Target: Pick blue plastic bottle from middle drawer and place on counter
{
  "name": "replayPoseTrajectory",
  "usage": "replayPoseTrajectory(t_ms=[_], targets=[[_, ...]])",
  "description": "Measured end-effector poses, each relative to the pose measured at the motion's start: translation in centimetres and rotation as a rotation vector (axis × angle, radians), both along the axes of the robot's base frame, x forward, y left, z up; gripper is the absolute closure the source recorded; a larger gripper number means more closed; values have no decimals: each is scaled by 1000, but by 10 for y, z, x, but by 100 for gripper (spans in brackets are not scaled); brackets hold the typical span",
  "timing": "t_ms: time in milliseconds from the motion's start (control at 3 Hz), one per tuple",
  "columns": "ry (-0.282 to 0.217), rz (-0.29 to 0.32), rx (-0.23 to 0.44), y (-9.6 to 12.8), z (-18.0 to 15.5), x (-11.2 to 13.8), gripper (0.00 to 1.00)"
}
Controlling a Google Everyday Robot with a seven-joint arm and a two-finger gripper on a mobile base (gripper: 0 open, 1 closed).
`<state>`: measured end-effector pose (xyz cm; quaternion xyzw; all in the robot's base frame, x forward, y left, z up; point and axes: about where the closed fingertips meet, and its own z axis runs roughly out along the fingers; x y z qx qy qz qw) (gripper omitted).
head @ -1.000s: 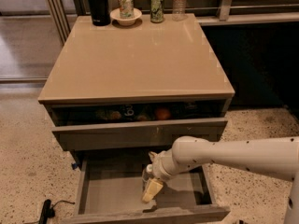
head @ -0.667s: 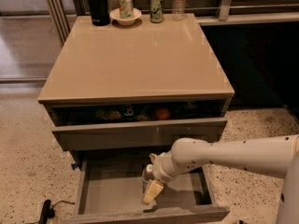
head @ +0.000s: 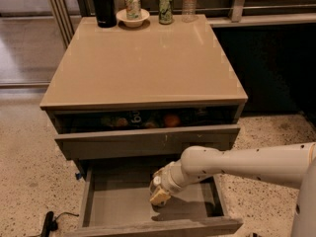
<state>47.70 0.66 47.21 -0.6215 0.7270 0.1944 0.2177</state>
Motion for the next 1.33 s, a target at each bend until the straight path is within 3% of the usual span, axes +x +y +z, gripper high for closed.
replayPoseTrajectory(t_ms=[333, 667, 1333], targets=[[0, 0, 0, 0, 0, 0, 72], [0, 0, 0, 0, 0, 0, 96], [-1, 4, 3, 1, 5, -3, 100]])
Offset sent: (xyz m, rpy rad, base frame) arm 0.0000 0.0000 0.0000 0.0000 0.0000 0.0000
